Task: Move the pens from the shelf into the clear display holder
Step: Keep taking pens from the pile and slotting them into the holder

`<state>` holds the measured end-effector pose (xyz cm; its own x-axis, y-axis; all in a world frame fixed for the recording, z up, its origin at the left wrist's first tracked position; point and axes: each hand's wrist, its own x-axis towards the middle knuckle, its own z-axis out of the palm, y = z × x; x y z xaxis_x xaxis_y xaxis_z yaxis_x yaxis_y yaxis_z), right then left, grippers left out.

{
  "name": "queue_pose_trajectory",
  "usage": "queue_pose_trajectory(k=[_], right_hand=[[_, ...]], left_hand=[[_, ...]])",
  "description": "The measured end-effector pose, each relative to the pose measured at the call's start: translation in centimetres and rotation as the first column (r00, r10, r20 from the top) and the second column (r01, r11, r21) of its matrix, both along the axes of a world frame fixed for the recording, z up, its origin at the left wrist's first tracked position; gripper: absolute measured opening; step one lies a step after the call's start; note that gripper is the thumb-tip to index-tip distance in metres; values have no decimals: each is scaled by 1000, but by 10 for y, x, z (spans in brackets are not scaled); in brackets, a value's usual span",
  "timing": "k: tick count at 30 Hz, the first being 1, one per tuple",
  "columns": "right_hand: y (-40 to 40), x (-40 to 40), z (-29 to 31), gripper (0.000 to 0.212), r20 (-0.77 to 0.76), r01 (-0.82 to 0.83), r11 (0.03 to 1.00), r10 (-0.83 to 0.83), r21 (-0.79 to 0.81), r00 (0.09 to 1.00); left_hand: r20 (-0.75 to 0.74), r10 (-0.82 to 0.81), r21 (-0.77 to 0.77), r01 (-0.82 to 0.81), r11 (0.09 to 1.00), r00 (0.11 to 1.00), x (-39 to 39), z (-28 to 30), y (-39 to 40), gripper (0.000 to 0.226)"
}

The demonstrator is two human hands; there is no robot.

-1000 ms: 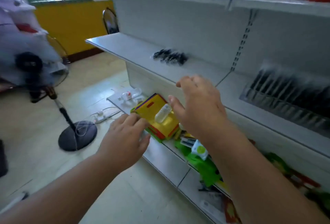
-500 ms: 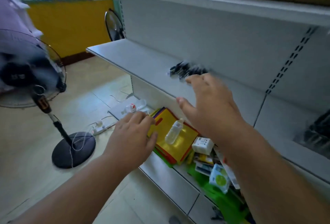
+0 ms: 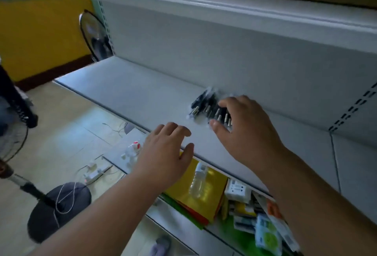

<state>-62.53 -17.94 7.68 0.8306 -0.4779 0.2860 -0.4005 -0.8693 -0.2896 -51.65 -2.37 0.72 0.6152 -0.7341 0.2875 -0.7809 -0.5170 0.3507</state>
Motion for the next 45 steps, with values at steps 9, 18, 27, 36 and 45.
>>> queue_pose_trajectory(k=[9,18,27,36,45], right_hand=[[-7,74,-8,37,46,233,972,-233,5,971],[6,96,-16,42,131,436,894,-447,102,885],[3,97,-19,46,178,490,866,-500,101,847],[8,93,-30,47,167,508,854,-521,113,837],[-1,81,-37,42,165,543,829,-559,135,813]], left_hand=[[-86,-211,-28,210,977,974,135,-2,-76,29],[-210,-308,183,347,920,928,185,-9,-131,51],[-166,-368,216,398,892,915,205,-17,-133,41],[-12,-326,401,303,865,945,196,-3,-152,31],[-64,-348,362,347,865,935,196,7,-127,23]])
